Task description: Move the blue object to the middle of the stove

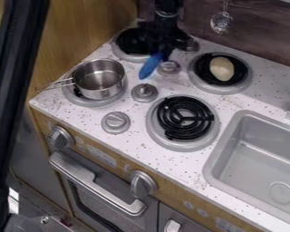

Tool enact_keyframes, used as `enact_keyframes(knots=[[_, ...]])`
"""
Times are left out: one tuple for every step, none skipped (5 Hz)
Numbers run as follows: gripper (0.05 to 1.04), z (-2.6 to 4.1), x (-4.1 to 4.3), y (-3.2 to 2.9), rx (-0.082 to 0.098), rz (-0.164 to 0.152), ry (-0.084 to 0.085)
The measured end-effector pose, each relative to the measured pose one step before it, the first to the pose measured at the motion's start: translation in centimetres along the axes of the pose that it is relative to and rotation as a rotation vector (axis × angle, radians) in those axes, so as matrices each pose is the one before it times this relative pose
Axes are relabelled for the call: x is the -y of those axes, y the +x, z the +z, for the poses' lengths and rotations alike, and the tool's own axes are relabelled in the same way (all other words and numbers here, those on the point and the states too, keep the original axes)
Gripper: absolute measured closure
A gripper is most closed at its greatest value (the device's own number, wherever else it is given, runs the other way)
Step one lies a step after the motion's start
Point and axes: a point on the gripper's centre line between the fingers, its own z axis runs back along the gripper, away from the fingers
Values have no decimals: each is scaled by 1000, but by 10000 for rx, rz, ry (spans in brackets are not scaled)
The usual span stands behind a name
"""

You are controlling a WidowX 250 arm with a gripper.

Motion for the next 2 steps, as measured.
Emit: enact_keyframes(knots=[[750,-1022,-1622,808,-10,352,48],[750,-1105,-505,86,-192,150,-124]])
